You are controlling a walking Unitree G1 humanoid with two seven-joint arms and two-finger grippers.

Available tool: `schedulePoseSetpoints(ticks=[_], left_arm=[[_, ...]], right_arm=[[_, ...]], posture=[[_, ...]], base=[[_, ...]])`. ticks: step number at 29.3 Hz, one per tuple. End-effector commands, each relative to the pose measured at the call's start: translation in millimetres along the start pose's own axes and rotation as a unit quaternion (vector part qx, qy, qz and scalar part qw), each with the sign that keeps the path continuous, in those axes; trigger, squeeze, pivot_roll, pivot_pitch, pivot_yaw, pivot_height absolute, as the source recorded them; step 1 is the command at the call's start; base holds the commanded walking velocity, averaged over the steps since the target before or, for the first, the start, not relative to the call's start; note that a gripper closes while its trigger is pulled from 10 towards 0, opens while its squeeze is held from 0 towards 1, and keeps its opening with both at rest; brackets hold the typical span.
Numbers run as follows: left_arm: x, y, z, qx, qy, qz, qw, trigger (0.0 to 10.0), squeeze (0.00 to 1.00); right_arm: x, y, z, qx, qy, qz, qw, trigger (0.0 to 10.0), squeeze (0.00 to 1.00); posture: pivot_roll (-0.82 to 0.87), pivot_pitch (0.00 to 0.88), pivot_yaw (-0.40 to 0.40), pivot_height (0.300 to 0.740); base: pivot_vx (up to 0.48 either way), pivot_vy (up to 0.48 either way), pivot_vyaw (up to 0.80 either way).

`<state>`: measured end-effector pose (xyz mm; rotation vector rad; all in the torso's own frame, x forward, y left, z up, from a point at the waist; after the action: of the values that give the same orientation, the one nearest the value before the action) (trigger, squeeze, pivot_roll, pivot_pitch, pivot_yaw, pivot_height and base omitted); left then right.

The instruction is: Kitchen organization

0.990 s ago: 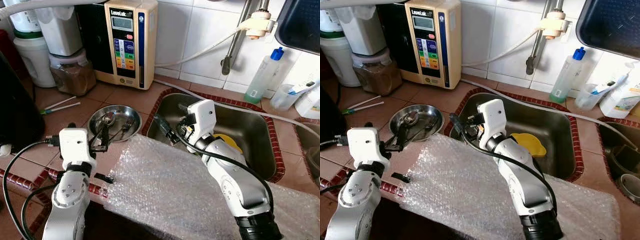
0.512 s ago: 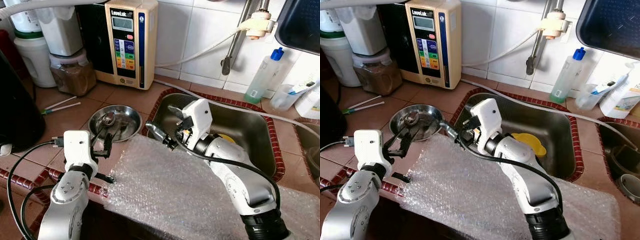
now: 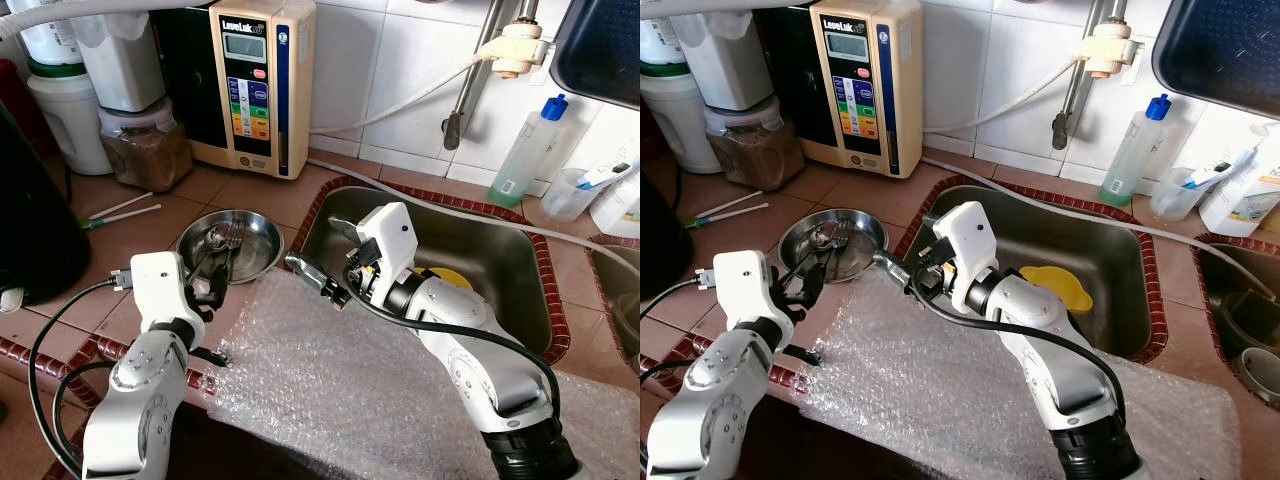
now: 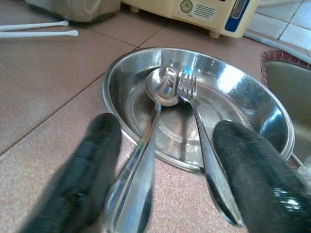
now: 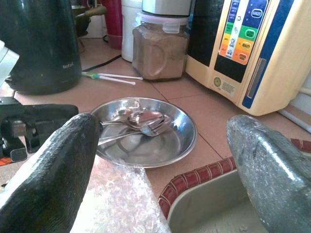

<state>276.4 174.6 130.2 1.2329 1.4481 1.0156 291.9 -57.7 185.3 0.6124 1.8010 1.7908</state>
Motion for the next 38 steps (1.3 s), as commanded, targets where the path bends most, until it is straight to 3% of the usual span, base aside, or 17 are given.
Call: schedulePoseSetpoints(ticks=[1,12,19,31,38], left_arm=[[0.0,2.4,-0.5,0.003,0.004,-0.011,1.000,0.0,0.00],[2.6,3.4,0.7,0.010,0.024,-0.036,0.999,0.0,0.00],[3.3,-0.7,0.7,0.025,0.038,-0.077,0.996,0.0,0.00],[1.5,3.0,1.2,0.021,0.037,-0.081,0.996,0.0,0.00],[0.3,4.0,0.9,0.020,0.037,-0.086,0.995,0.0,0.00]], right_arm=[[0.5,6.0,-1.5,-0.008,0.002,-0.009,1.000,10.0,0.00],[-0.4,4.2,-2.5,-0.003,-0.002,-0.010,1.000,10.0,0.00],[-0.6,3.5,-2.3,-0.001,0.001,-0.008,1.000,10.0,0.00],[13.6,2.1,-15.0,0.014,0.107,0.034,0.994,10.0,0.00],[11.9,-0.8,-19.5,0.030,0.118,0.032,0.992,10.0,0.00]], posture=[[0.09,0.000,-0.019,0.740],[0.08,0.000,-0.028,0.740],[0.08,0.000,-0.031,0.740],[0.08,0.000,-0.033,0.740],[0.08,0.000,-0.034,0.740]], base=[[0.000,0.000,0.00],[0.000,0.000,0.00],[0.000,0.000,0.00],[0.000,0.000,0.00],[0.000,0.000,0.00]])
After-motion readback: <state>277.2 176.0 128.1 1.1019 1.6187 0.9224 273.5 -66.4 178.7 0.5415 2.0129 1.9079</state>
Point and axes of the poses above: a point about 5 cm out from each wrist's last joint towards the gripper, its own z axis pointing out of the wrist towards the gripper, its own y axis along the axis of the wrist's last joint, x = y × z, the point moved 1 cm from there along z, pointing out of the wrist towards the gripper
